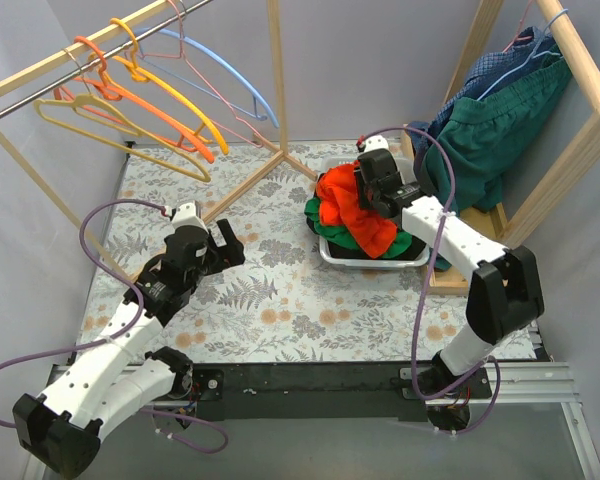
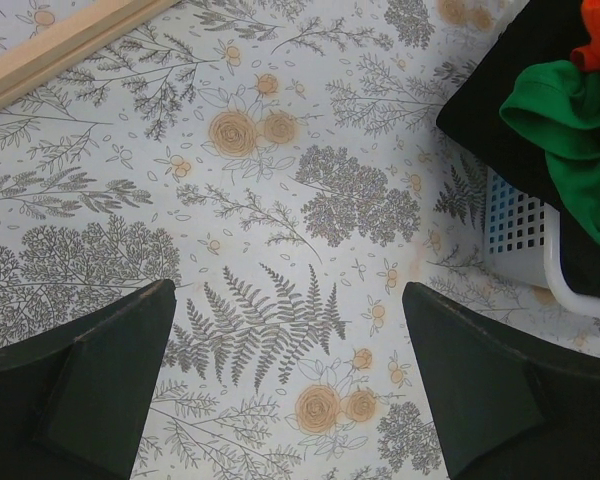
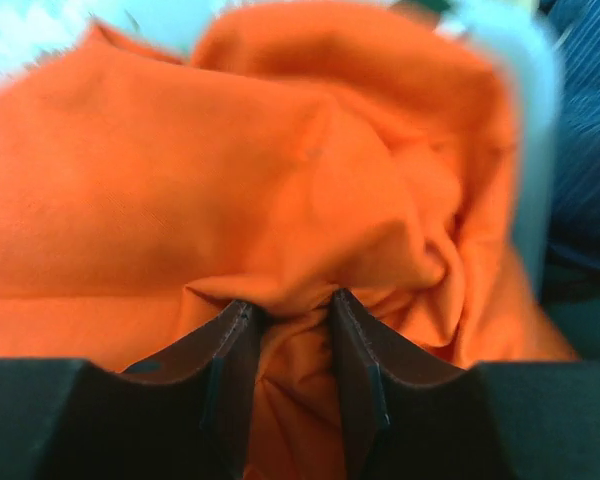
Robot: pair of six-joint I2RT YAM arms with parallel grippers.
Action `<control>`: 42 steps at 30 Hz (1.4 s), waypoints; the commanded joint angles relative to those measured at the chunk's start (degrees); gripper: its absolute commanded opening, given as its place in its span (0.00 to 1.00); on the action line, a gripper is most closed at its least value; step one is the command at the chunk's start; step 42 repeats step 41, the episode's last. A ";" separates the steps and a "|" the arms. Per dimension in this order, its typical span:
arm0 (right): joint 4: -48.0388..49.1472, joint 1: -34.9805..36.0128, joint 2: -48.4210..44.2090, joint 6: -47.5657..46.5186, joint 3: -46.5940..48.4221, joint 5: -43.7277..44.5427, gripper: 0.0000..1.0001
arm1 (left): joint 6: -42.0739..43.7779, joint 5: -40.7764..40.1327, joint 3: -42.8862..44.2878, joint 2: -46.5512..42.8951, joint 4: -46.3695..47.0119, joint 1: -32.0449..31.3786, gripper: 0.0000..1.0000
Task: Remove the t-shirt from the hanger
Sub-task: Reset both arms
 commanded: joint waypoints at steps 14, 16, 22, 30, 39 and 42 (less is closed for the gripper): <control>-0.64 -6.11 -0.07 1.38 -1.26 -6.51 0.40 | -5.13 -4.41 3.95 3.37 -1.44 0.08 0.98; -2.58 -5.85 -3.31 0.76 1.29 -7.12 0.43 | -5.48 -4.59 3.77 3.46 -1.44 0.16 0.98; -1.88 -1.64 -17.18 -0.74 -5.80 -14.86 0.98 | -6.54 -5.20 3.24 3.81 -1.44 0.16 0.98; -7.33 10.41 -34.87 4.53 -18.10 -13.54 0.98 | -6.36 -5.55 2.45 1.45 -1.97 0.17 0.98; -10.76 12.96 -47.61 8.13 -29.54 -14.07 0.98 | -4.96 -9.50 2.10 -2.77 -4.34 0.08 0.98; -10.32 12.88 -48.42 7.96 -30.69 -13.72 0.98 | -3.56 -9.86 2.01 -4.26 -4.08 0.16 0.98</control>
